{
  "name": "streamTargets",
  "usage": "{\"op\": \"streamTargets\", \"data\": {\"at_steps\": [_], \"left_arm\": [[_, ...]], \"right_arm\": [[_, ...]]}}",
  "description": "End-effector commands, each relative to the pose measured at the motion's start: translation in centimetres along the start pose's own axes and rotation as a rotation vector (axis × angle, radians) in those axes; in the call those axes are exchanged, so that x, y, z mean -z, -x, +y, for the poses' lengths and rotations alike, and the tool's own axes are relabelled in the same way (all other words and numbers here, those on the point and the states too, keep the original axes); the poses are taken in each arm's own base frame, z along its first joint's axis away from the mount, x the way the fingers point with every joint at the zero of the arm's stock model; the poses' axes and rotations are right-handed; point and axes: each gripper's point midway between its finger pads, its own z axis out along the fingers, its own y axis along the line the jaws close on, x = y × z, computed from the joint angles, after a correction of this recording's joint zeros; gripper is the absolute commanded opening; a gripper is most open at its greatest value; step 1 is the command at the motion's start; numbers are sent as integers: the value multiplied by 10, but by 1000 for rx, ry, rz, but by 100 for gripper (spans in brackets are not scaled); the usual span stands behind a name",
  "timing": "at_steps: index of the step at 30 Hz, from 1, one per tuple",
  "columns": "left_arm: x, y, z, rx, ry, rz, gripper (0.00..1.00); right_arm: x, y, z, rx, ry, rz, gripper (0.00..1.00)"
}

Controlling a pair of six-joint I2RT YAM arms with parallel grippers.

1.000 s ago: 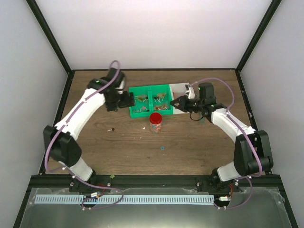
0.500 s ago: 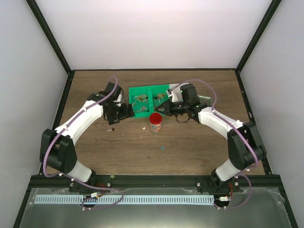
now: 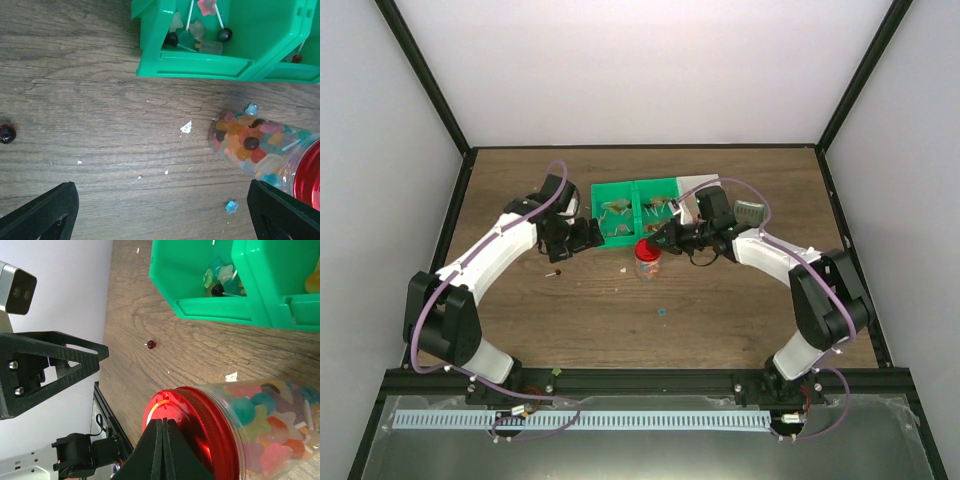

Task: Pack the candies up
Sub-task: Close the bottle lid on the packing bottle.

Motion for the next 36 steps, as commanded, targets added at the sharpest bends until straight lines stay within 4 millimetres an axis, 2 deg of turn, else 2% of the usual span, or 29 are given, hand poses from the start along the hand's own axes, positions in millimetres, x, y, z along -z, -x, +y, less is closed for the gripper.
{"op": "streamTargets", "data": {"at_steps": [1,4,10,13,16,22,25,31,36], "left_arm": [[-2,1,-1,-17,-12,-3,94],[-4,1,0,-18,-10,3,94],[-6,-1,2,-20,-5,5,94],[-7,-2,3,-18,-5,8,94],[-7,-3,4,-19,-6,9,94],[-10,-6,5,-18,-8,14,94],[-9,-7,7,-16,-5,10,94],[-10,-7,1,-30,-60,-18,95],[-8,-9,-15,-72,-181,-104,95]], "right_arm": [[-6,-6,-5,-16,-8,30,1],[-4,-4,0,-11,3,27,1],[7,6,29,31,60,-5,1],[11,3,35,37,80,-13,1],[9,-5,27,24,82,-4,1],[-2,-26,-3,-26,58,42,1],[-3,-27,-5,-29,55,43,1],[7,-10,22,24,84,0,1],[35,22,71,157,98,-122,5]]}}
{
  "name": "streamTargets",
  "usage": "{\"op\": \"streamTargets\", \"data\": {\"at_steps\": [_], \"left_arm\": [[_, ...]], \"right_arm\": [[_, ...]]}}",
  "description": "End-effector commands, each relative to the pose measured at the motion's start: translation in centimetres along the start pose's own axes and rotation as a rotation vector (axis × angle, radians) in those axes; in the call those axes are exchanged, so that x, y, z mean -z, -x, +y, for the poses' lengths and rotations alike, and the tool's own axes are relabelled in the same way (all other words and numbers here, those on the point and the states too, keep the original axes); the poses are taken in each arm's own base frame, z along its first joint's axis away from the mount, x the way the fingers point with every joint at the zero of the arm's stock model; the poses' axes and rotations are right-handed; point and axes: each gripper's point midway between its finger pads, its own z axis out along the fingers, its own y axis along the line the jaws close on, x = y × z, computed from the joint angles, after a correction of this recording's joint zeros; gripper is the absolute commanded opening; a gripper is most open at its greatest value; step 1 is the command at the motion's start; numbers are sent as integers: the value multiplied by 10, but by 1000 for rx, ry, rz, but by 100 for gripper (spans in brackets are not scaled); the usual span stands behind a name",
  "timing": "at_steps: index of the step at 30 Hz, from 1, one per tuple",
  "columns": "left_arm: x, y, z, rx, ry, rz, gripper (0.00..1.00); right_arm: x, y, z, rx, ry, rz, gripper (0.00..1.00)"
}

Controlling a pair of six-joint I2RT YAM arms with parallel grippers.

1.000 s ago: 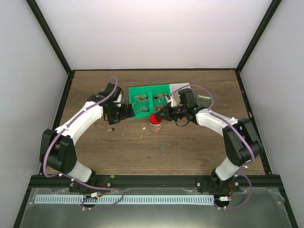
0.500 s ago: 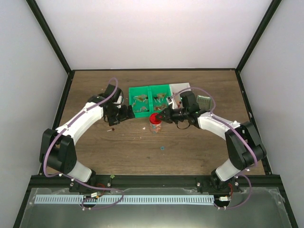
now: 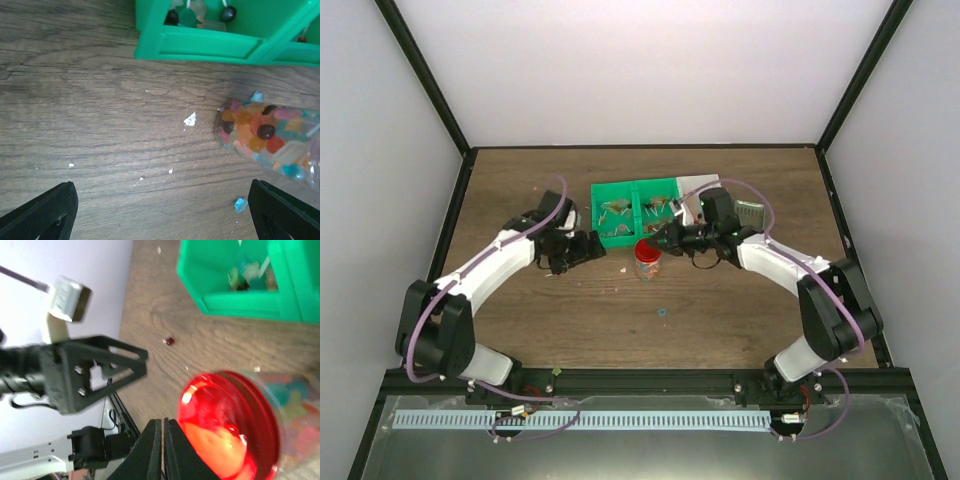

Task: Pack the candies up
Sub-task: Close the bottle lid on the packing bottle.

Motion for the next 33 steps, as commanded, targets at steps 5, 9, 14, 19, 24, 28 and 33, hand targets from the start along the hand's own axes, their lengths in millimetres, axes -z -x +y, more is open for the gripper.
{"op": "streamTargets", "data": {"at_steps": [5,9,14,19,24,28,33], "left_arm": [[42,18,-38,-120,-203,-335,95],[59,21,-44,-153,-246,-412,95],[54,12,-36,-123,-257,-406,100],[49,0,-44,-118,-360,-376,92],[52,5,-40,-149,-346,-449,96],[54,5,-49,-307,-316,-523,95],[40,-11,-69,-375,-426,-524,98]], "right_arm": [[36,48,71,241,-20,-179,11],[17,27,43,165,11,-93,9],[1,9,7,87,4,-49,9],[-7,0,-16,56,-33,-20,9],[2,8,6,97,-5,-56,9],[21,28,42,194,10,-138,9],[63,64,70,286,-107,-366,41]]}}
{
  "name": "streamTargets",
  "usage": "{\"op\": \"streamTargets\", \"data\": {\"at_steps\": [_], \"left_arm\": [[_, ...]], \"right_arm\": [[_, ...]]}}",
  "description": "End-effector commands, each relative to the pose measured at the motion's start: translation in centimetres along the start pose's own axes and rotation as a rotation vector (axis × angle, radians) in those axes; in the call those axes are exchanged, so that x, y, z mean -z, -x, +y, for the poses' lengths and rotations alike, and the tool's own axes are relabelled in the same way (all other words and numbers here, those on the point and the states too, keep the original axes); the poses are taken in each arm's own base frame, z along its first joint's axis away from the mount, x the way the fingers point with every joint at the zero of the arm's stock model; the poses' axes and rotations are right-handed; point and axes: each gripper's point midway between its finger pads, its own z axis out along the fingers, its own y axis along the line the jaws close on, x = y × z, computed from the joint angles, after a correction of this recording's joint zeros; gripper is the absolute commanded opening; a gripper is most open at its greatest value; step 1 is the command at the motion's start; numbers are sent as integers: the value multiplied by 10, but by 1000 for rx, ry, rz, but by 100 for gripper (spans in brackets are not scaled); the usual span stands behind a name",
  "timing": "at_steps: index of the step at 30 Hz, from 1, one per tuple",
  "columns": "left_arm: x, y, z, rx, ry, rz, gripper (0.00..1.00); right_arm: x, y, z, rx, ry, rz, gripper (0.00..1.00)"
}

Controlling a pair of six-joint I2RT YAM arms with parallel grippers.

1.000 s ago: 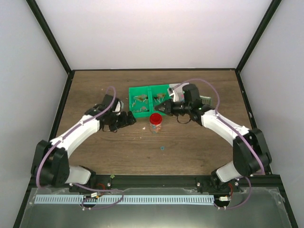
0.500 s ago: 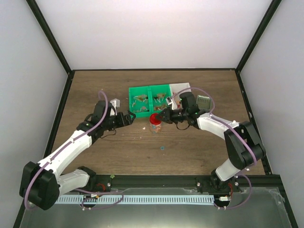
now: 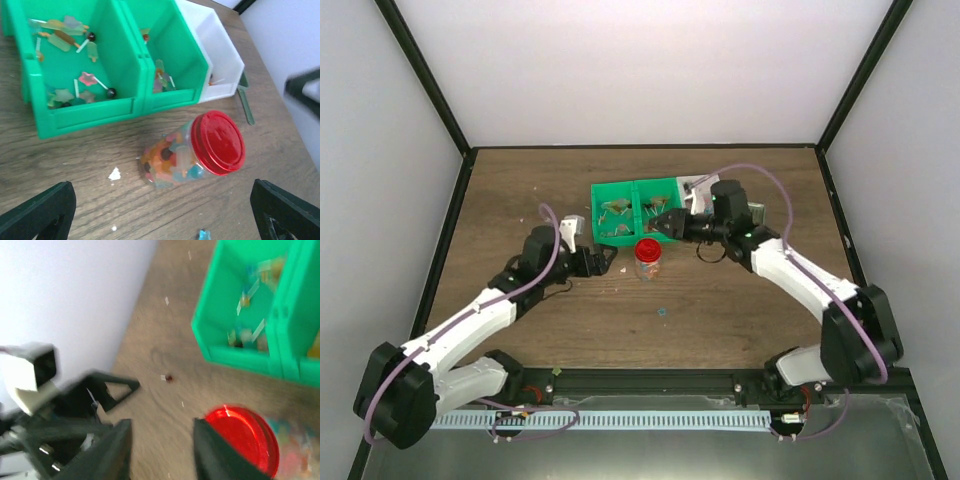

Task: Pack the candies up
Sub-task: Close the bottle lid on the packing bottle, then screw the bottle lid onto the packing bottle.

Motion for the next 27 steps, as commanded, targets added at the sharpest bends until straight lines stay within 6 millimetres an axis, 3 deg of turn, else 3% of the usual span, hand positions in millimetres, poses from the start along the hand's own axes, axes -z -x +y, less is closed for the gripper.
{"op": "streamTargets", "data": {"at_steps": [1,2,5,7,12,20,27], "left_arm": [[-10,-5,-18,-75,-111,-58,100],[-11,-10,-18,-74,-112,-63,100],[-9,-22,-30,-207,-160,-118,100],[0,-30,-40,-369,-194,-209,100],[5,-54,-35,-468,-247,-256,100],[-23,-72,-31,-556,-243,-232,96],[-55,-72,-50,-621,-339,-242,100]], "right_arm": [[34,55,25,85,-118,-220,55],[33,53,13,41,-146,-216,57],[30,41,6,-2,-26,-125,53],[36,45,9,38,-34,-165,62],[49,51,10,138,-76,-247,88],[40,40,-2,132,-82,-196,90],[35,37,-9,142,-96,-159,90]]}}
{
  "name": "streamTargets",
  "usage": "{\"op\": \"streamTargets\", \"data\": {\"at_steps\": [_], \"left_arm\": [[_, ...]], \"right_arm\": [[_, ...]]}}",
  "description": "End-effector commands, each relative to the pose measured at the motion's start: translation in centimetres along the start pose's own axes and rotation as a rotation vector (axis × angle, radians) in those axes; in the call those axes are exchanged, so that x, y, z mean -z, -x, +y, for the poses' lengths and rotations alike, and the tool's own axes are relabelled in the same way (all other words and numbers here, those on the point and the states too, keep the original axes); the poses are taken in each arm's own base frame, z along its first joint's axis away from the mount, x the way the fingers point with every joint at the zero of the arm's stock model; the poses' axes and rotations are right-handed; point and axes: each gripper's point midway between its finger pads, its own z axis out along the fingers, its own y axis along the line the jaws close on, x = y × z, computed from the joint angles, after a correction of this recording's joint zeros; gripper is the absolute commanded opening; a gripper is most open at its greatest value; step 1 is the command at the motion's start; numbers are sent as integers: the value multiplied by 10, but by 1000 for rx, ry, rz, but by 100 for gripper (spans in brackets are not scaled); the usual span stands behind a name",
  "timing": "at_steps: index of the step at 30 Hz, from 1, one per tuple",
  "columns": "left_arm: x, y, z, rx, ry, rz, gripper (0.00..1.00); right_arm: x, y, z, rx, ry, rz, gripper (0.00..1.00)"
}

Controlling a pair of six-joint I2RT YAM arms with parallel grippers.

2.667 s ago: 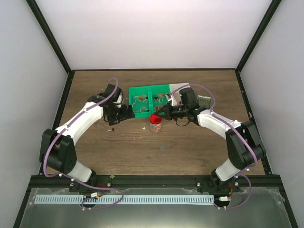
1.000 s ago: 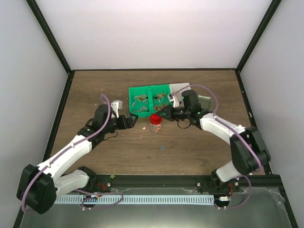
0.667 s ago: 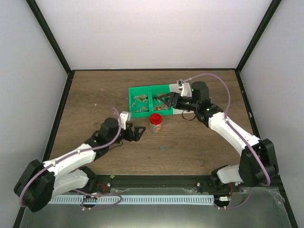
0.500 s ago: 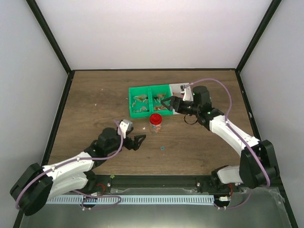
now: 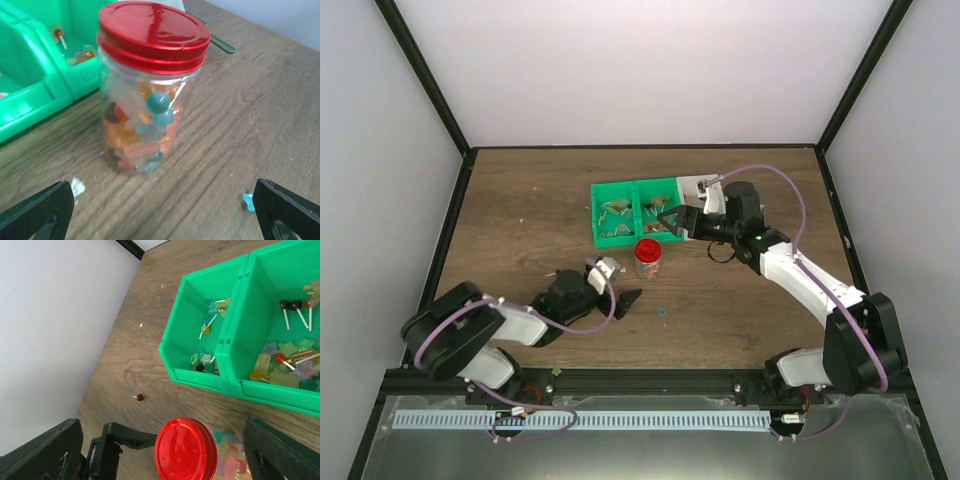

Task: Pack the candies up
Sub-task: Screw the bottle lid onto the packing bottle.

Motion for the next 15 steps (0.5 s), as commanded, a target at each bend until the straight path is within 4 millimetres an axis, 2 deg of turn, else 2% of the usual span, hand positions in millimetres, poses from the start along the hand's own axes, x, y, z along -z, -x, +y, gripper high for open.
{"op": "streamTargets", "data": {"at_steps": [1,8,15], "left_arm": [[-22,40,-19,-101,-107,-154,100],[-59,43,-10,-172,-84,-130,100],[-81,37,-4,-202,-89,-93,100]], "right_arm": [[-2,2,2,53,3,12,90],[-6,3,-4,67,-14,39,90],[-13,8,-12,56,-8,46,89]]}}
